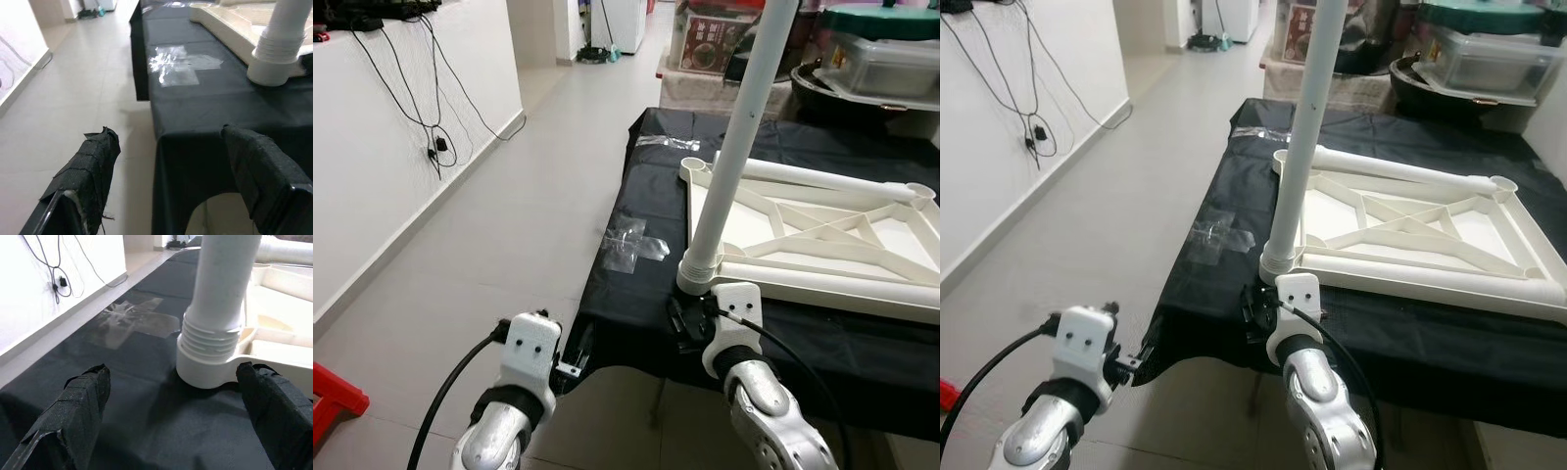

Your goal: Building children table

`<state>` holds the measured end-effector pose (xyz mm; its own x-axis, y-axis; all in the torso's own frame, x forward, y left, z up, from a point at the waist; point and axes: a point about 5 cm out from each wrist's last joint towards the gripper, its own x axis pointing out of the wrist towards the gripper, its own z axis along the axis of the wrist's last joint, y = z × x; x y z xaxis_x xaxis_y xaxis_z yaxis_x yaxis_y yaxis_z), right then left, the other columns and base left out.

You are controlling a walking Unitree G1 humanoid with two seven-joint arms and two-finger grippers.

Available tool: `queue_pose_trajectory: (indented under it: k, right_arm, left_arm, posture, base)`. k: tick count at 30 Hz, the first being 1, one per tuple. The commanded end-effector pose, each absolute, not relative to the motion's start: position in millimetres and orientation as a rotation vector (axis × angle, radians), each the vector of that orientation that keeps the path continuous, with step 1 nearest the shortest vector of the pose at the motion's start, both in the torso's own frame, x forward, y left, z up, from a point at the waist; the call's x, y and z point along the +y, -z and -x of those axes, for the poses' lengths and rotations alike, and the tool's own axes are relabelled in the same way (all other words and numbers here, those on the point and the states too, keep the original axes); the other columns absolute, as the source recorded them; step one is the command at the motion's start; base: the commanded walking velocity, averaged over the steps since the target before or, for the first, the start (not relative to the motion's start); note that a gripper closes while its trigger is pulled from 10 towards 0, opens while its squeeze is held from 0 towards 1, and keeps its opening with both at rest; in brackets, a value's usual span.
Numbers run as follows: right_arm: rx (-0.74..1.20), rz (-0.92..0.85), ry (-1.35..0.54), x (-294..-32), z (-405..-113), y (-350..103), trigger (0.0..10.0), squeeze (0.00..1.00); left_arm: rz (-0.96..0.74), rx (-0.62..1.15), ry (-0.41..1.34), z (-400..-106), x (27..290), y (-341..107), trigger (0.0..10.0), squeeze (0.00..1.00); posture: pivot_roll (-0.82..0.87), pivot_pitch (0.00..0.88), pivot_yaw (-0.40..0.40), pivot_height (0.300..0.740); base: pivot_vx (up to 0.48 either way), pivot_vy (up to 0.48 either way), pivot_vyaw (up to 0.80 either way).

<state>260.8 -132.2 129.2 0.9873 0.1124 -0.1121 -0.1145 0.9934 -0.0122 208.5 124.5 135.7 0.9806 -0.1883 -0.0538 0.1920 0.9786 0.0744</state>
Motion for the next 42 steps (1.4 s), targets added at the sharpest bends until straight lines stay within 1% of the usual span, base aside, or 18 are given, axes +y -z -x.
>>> queue_pose_trajectory:
  k: [1,4,7,12,19,29,32,37,42]
  right_arm:
    - [0.111,0.034,-0.084,-141.9,-258.2,-127.2,10.0,0.0]
    - [0.111,0.037,-0.071,-145.1,-258.2,-125.8,10.0,0.0]
    - [0.098,0.041,-0.05,-147.4,-260.0,-126.3,10.0,0.0]
    - [0.083,0.055,-0.032,-150.4,-266.2,-127.8,10.0,0.0]
    - [0.085,0.057,-0.015,-155.2,-270.1,-127.3,10.0,0.0]
    - [0.112,0.056,-0.023,-154.0,-270.9,-120.8,10.0,0.0]
    - [0.109,0.04,-0.036,-150.0,-268.2,-121.2,10.0,0.0]
    - [0.102,0.015,-0.096,-134.0,-258.6,-122.3,10.0,0.0]
    - [0.106,0.018,-0.097,-126.3,-253.8,-118.5,10.0,0.0]
  left_arm:
    - [-0.084,0.067,0.168,-204.2,127.4,-131.1,10.0,0.0]
    - [-0.078,0.077,0.158,-202.4,128.4,-129.2,10.0,0.0]
    - [-0.054,0.104,0.113,-201.0,132.8,-123.9,10.0,0.0]
    - [-0.012,0.134,0.057,-202.3,140.5,-117.5,10.0,0.0]
    - [0.002,0.144,0.032,-201.6,144.0,-114.7,10.0,0.0]
    - [0.043,0.139,-0.005,-201.1,146.3,-115.6,10.0,0.0]
    - [0.052,0.138,-0.013,-202.1,147.1,-116.0,10.0,0.0]
    - [0.011,0.12,0.087,-201.8,132.1,-119.5,10.0,0.0]
    - [-0.006,0.122,0.13,-204.3,123.0,-117.0,10.0,0.0]
  posture:
    - [0.1,0.052,-0.06,0.74]
    - [0.1,0.05,-0.059,0.74]
    - [0.1,0.042,-0.058,0.74]
    - [0.1,0.026,-0.062,0.74]
    - [0.1,0.024,-0.062,0.74]
    - [0.1,0.018,-0.067,0.74]
    - [0.1,0.015,-0.068,0.74]
    - [0.09,0.011,-0.068,0.74]
    - [0.09,0.0,-0.058,0.74]
  base:
    - [0.0,0.0,-0.8]
    - [0.0,0.0,-0.8]
    - [0.0,0.0,-0.44]
    - [0.0,0.0,0.0]
    - [0.0,0.0,0.0]
    - [0.0,0.0,0.0]
    - [0.0,0.0,0.0]
    - [0.0,0.0,0.0]
    - [0.0,0.0,0.0]
